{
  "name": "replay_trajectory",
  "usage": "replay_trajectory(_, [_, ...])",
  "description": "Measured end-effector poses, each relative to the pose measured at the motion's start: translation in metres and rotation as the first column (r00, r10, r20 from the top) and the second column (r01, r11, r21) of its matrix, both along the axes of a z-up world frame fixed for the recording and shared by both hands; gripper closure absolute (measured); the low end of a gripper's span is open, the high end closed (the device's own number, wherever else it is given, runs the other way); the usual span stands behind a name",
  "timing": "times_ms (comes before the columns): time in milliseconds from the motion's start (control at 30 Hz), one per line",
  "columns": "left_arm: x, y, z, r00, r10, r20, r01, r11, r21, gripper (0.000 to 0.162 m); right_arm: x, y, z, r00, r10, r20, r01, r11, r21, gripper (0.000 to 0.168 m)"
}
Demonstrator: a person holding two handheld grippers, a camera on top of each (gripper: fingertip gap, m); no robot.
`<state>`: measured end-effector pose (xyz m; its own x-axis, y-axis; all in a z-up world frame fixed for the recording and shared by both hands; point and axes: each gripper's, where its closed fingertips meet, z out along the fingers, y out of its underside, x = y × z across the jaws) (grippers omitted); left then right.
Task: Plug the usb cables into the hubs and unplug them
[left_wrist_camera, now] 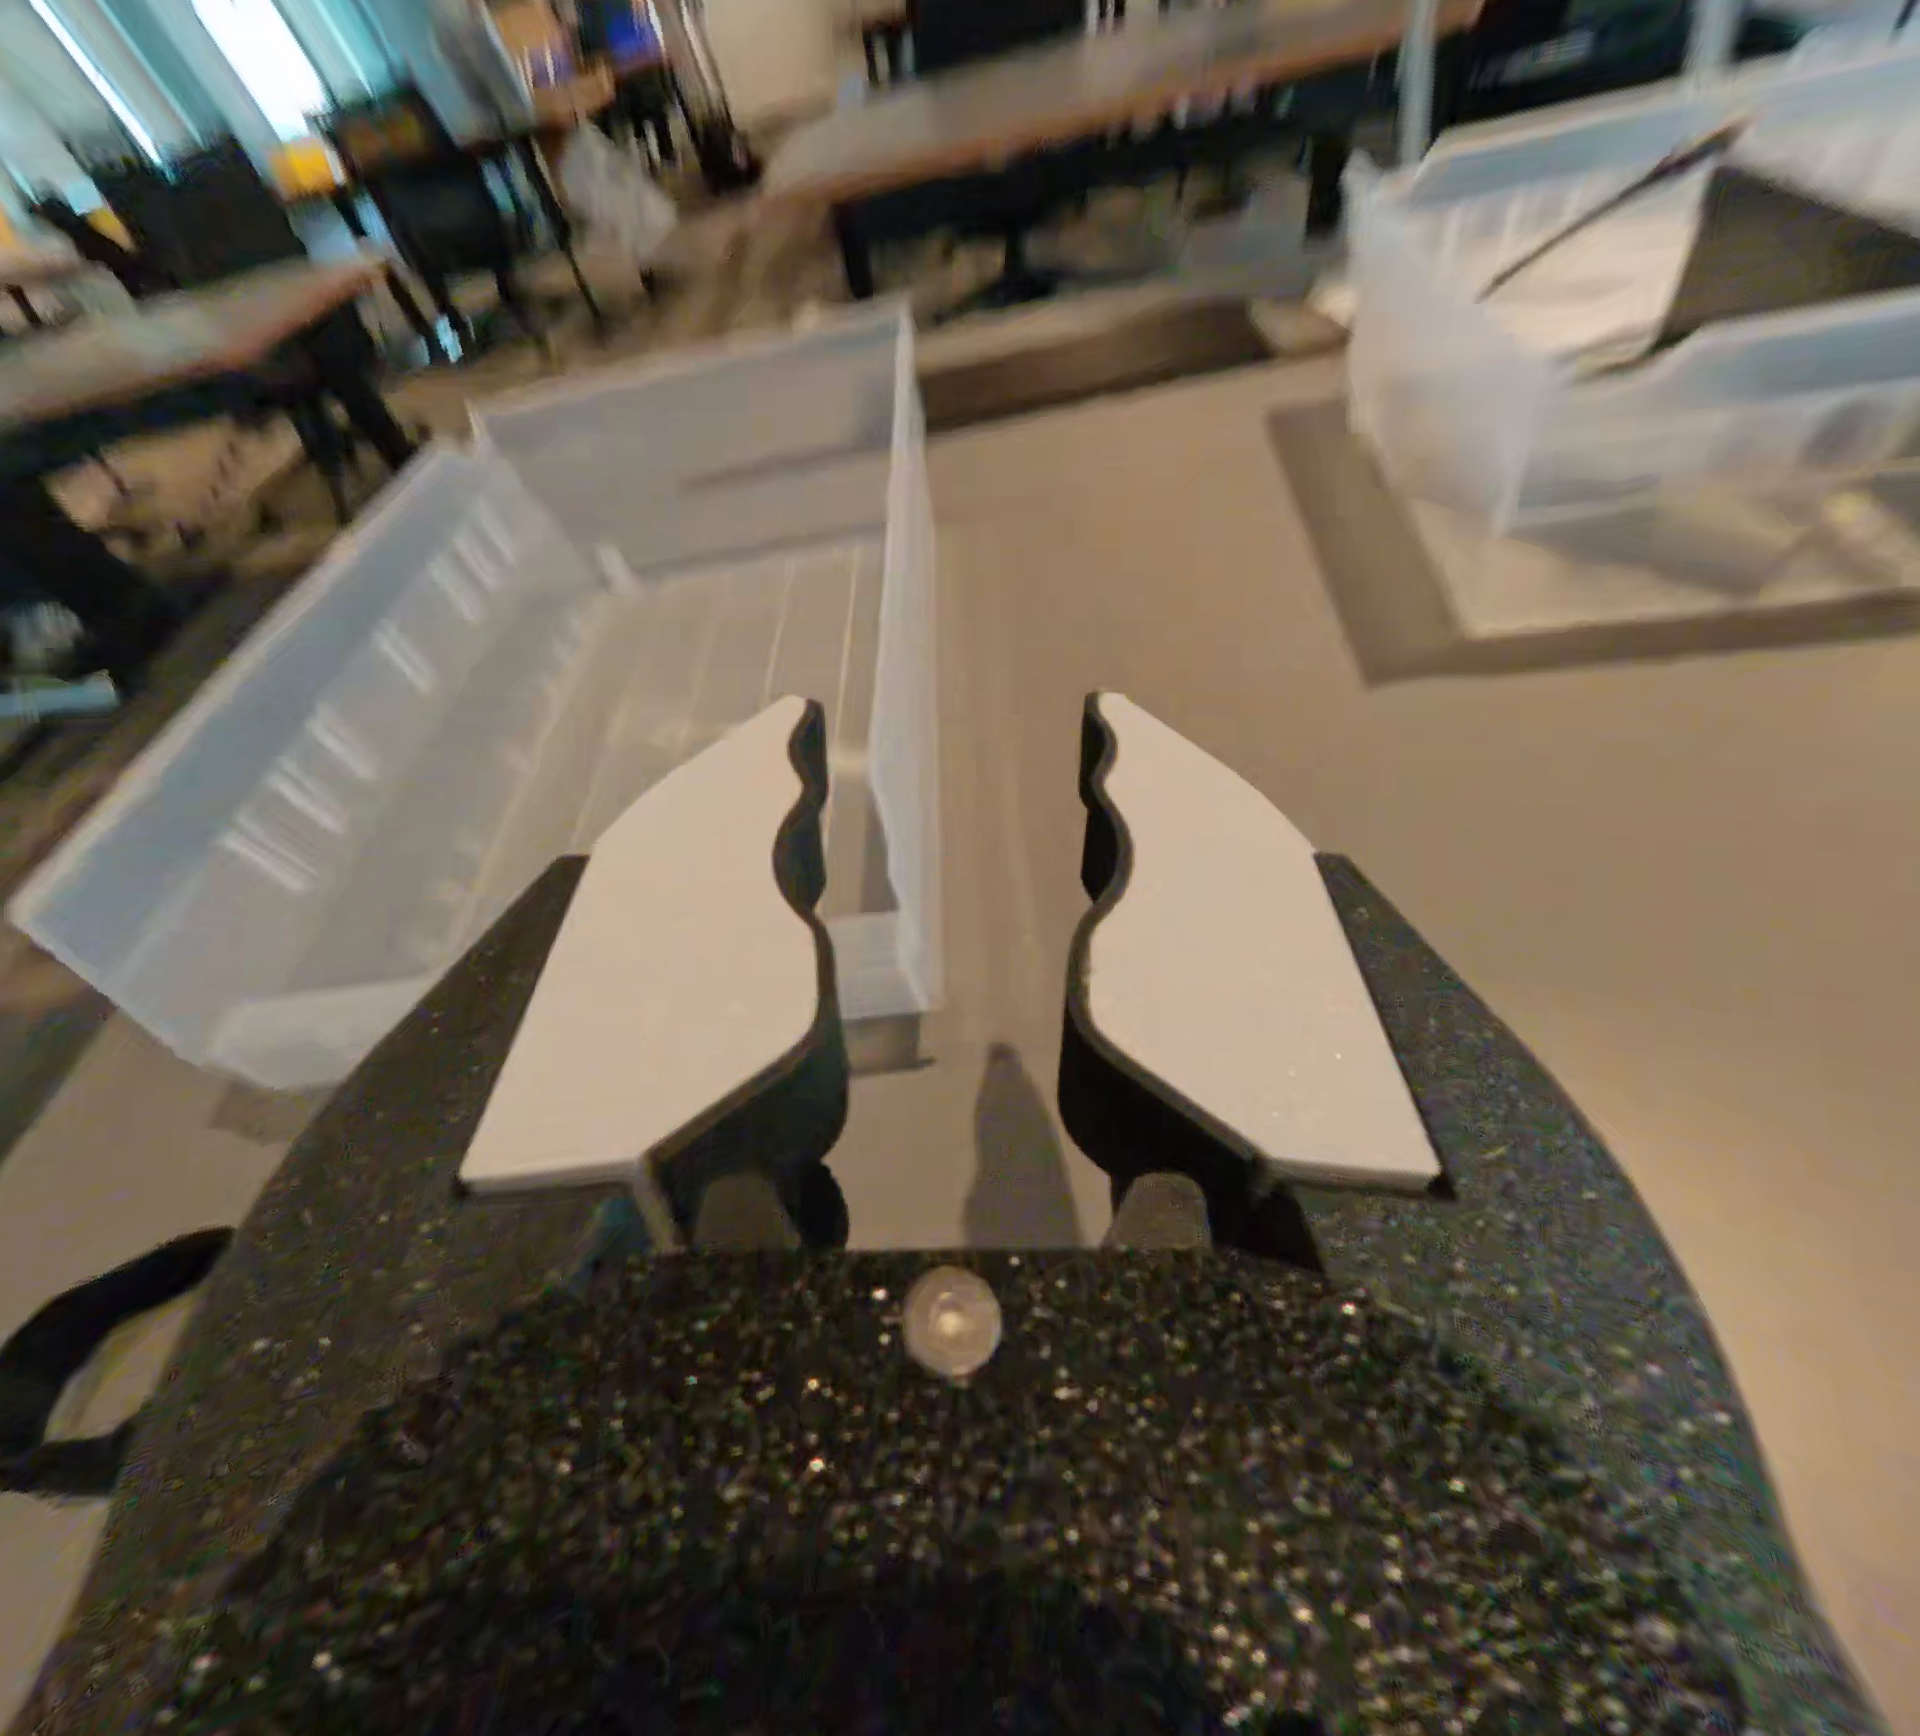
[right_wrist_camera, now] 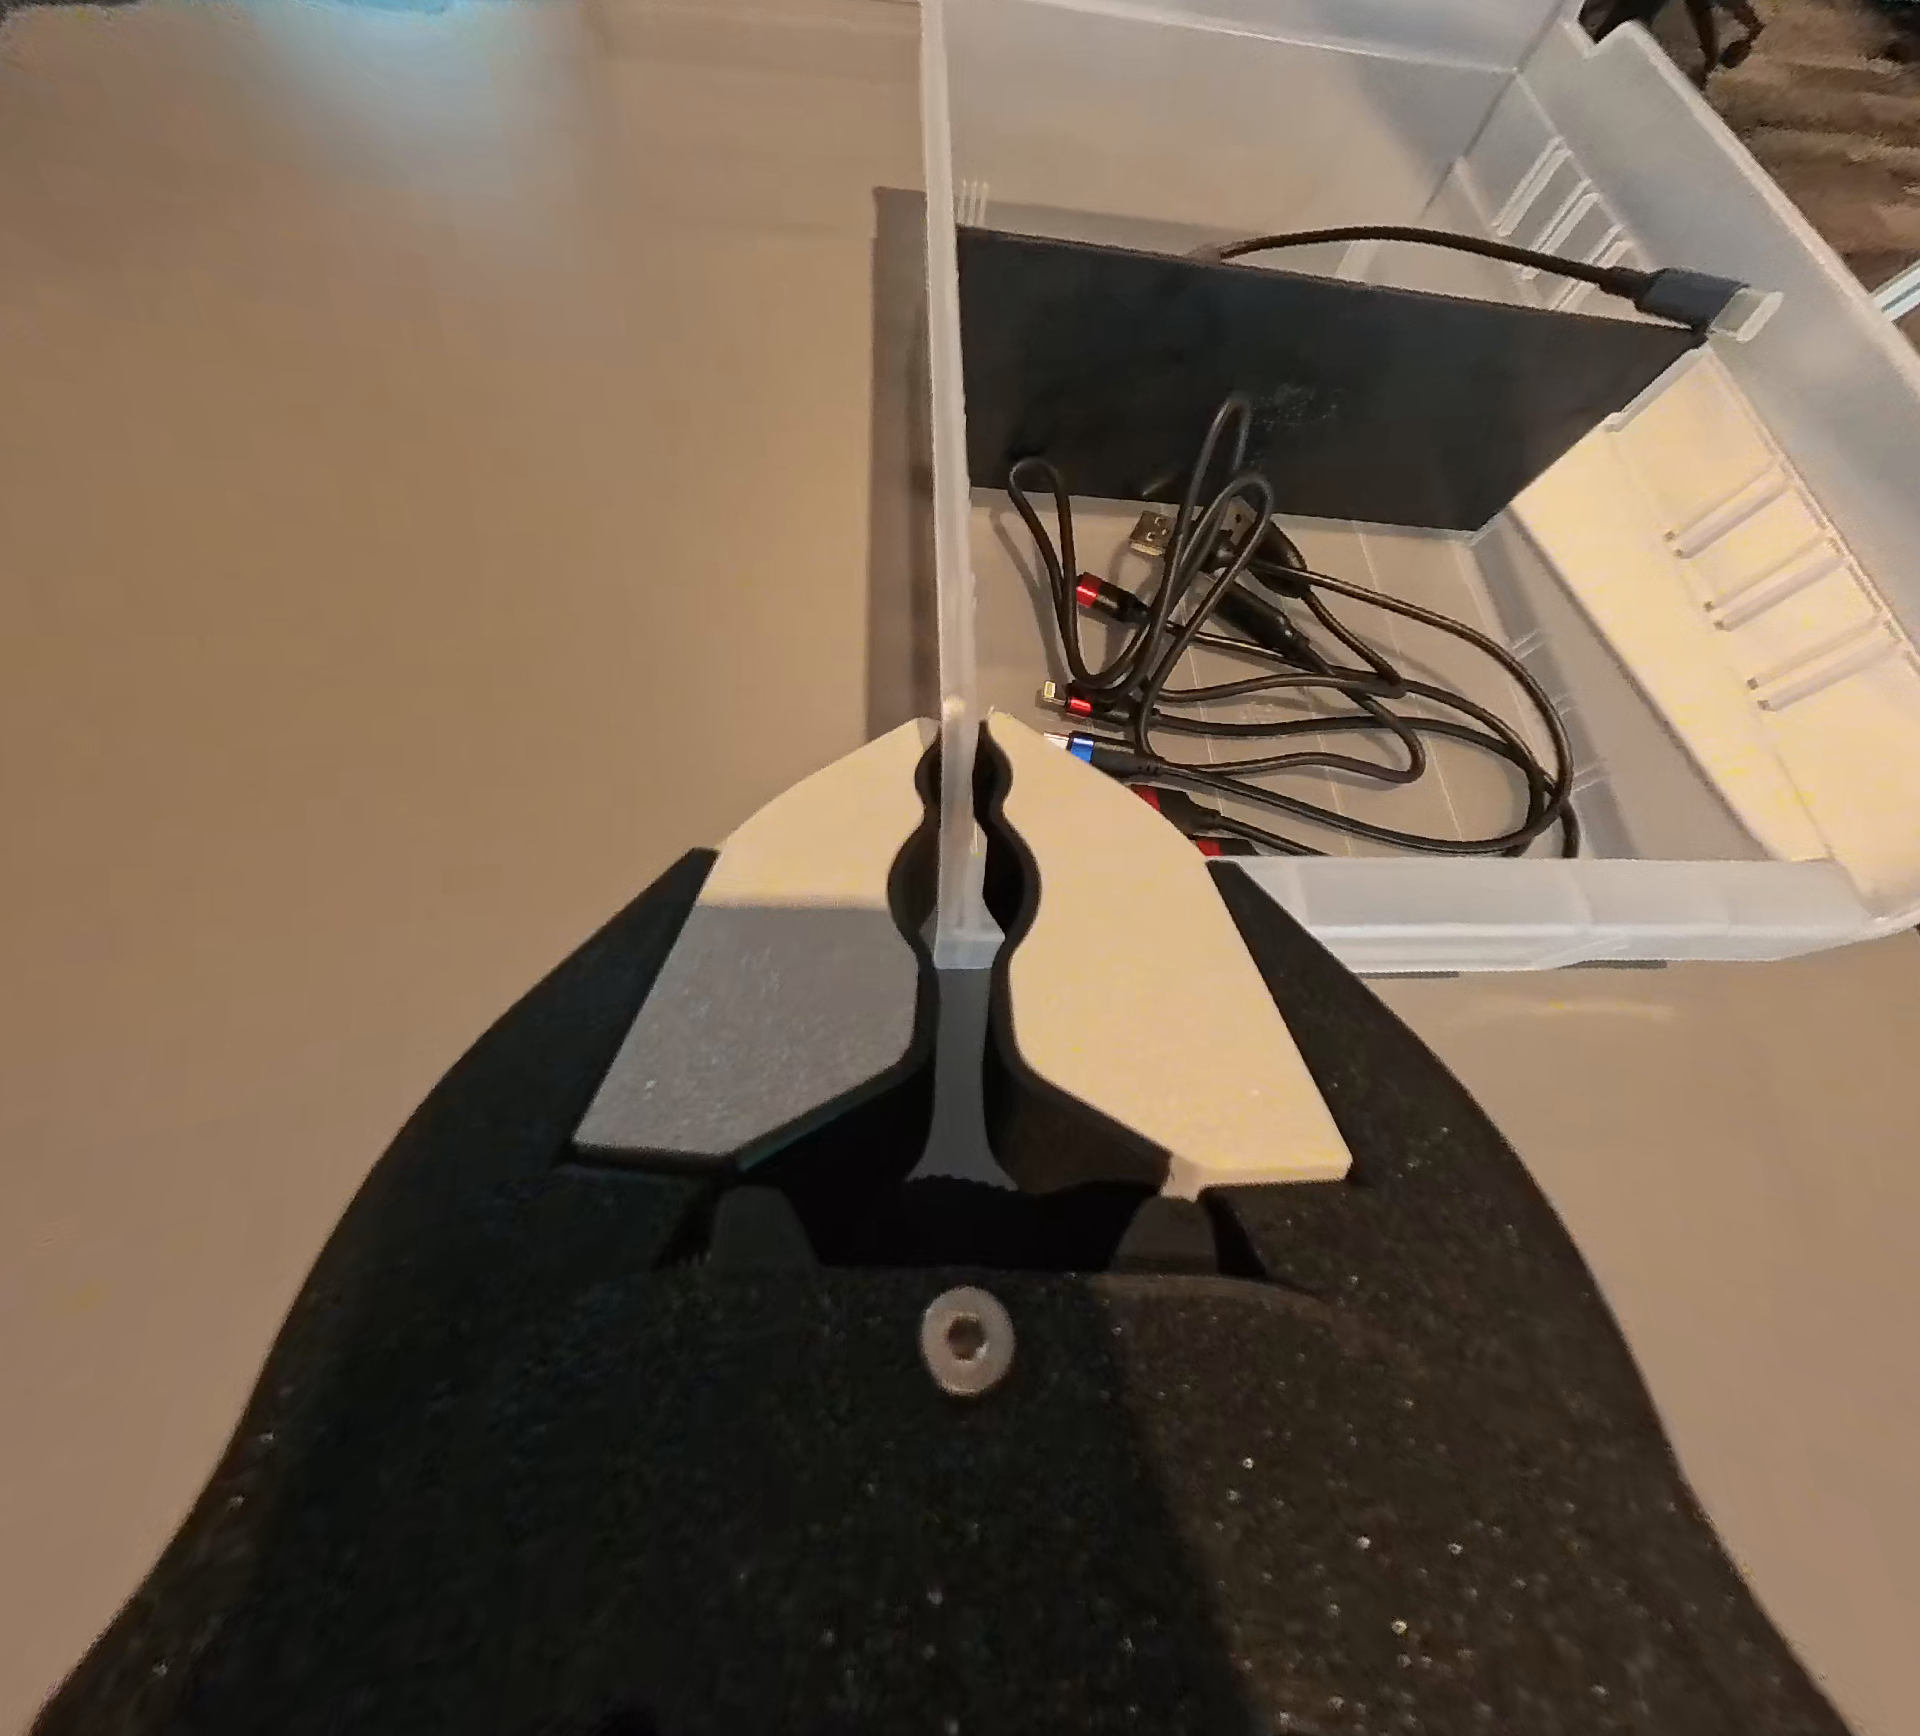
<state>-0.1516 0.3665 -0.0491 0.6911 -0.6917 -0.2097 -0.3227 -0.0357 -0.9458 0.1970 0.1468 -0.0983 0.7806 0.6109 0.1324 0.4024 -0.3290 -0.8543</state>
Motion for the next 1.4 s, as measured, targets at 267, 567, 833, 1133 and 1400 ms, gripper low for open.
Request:
replay_trajectory(267, [0.005,0.049,-0.059,0.978,-0.005,-0.209,-0.017,0.995,-0.101,0.156,0.000,0.008,0.001,0.998,-0.046,-0.033,0.048,0.998,0.039,0.165])
replay_trajectory(567, [-0.007,-0.019,-0.060,0.977,-0.112,-0.179,0.081,0.982,-0.173,0.158,0.002,0.010,0.001,0.996,-0.088,-0.035,0.089,0.995,0.047,0.164])
replay_trajectory(833, [-0.031,-0.115,-0.056,0.936,-0.298,-0.187,0.264,0.946,-0.186,0.158,0.012,0.012,0.002,0.988,-0.150,-0.050,0.153,0.986,0.068,0.162])
replay_trajectory(1133, [-0.058,-0.188,-0.055,0.778,-0.610,-0.149,0.566,0.784,-0.254,0.158,0.026,0.012,0.003,0.968,-0.221,-0.117,0.233,0.967,0.104,0.159])
replay_trajectory(1400, [-0.074,-0.245,-0.052,0.469,-0.869,-0.154,0.834,0.494,-0.247,0.158,0.027,0.012,0.003,0.965,-0.227,-0.130,0.241,0.964,0.109,0.159])
